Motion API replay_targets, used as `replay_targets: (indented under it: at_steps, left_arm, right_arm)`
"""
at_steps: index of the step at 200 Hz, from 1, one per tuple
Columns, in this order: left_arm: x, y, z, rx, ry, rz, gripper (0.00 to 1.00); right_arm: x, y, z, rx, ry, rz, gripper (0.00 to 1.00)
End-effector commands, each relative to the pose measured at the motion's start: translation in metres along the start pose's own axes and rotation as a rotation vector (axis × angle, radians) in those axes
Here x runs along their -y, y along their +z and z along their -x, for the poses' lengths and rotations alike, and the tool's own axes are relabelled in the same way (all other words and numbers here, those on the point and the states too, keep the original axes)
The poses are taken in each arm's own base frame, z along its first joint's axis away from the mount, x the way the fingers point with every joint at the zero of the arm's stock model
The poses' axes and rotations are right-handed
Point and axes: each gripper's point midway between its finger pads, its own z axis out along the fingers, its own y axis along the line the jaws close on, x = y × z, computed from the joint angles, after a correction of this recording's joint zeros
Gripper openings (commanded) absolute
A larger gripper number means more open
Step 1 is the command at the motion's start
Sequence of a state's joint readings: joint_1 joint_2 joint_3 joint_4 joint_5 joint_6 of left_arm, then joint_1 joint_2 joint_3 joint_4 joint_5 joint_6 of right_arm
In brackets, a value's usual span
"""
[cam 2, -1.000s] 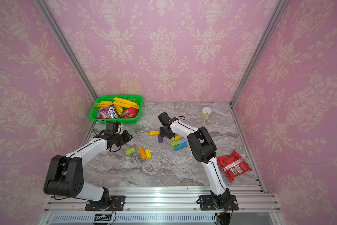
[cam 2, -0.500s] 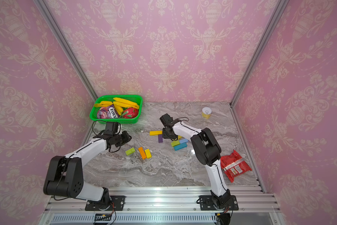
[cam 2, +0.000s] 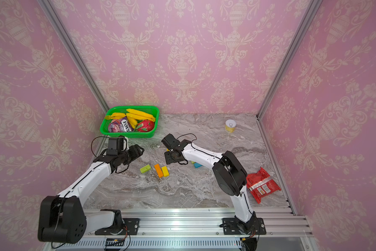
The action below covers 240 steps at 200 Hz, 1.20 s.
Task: Assemble the letter p with building blocks
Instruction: Adjust the building block at the center of the board, then pick up the building block from the center of the board.
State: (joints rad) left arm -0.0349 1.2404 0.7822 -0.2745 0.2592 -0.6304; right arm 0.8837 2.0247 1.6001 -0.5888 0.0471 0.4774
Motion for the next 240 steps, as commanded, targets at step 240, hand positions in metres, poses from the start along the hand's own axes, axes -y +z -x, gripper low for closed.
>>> replay_targets:
  at_steps: [240]
  left_arm:
    - [-0.017,0.004,-0.007,-0.027,-0.028,0.024,0.72]
  right_arm:
    - [-0.011,0.051,-0.071,-0.239,-0.049,-0.177,0.54]
